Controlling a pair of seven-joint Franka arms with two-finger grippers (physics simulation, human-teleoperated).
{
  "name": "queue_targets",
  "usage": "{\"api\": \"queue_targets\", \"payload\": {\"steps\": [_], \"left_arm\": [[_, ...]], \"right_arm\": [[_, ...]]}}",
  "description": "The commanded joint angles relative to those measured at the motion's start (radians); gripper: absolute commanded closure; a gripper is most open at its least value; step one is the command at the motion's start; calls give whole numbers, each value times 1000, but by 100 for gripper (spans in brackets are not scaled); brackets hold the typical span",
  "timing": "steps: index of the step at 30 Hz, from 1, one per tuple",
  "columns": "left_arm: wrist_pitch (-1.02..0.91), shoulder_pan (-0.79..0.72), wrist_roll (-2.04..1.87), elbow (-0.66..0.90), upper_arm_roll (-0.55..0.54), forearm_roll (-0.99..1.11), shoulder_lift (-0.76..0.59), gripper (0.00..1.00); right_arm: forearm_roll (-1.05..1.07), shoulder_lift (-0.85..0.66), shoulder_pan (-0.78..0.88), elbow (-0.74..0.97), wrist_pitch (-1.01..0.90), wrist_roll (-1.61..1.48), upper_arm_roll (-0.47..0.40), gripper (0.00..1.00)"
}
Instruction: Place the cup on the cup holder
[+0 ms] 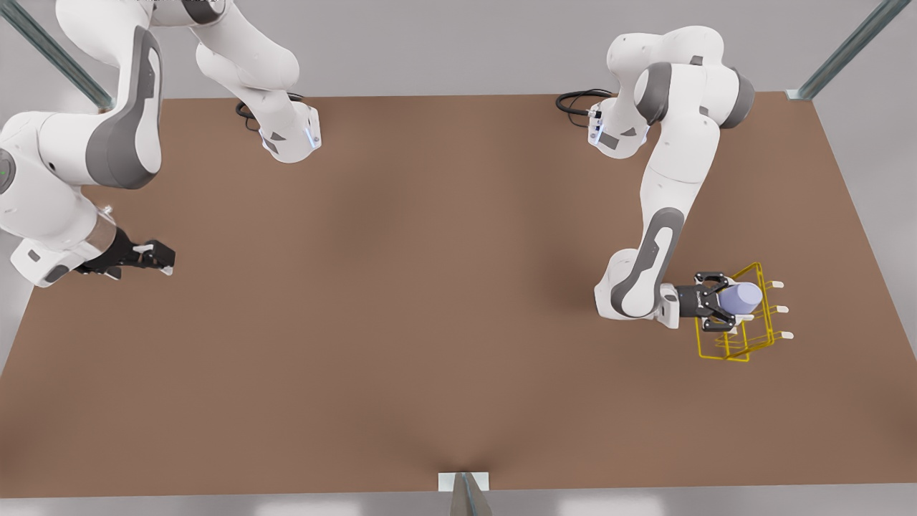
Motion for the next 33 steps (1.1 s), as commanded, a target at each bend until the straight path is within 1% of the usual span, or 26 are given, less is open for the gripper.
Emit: {"api": "queue_targets", "payload": {"steps": [1,12,14,20,29,32,33], "left_arm": [[0,3,-40,0,0,10,-2,28],[3,17,-40,0,0,33,0,27],[3,15,-40,0,0,33,1,0],[3,17,-40,0,0,33,-2,0],[7,-5,-42,-62,-16,14,-57,0],[-29,-48,-51,-72,-64,-87,-62,0],[-52,-49,-51,-79,-122,-133,-75,0]], "right_arm": [[4,4,-10,-1,11,11,0,0],[7,24,-13,-14,6,8,0,0],[7,23,-16,-18,4,6,2,0],[9,24,-25,-18,4,6,2,0],[9,27,-23,-31,24,-2,2,0],[9,26,-22,-34,21,-2,2,0],[9,26,-23,-34,20,-2,2,0]]}}
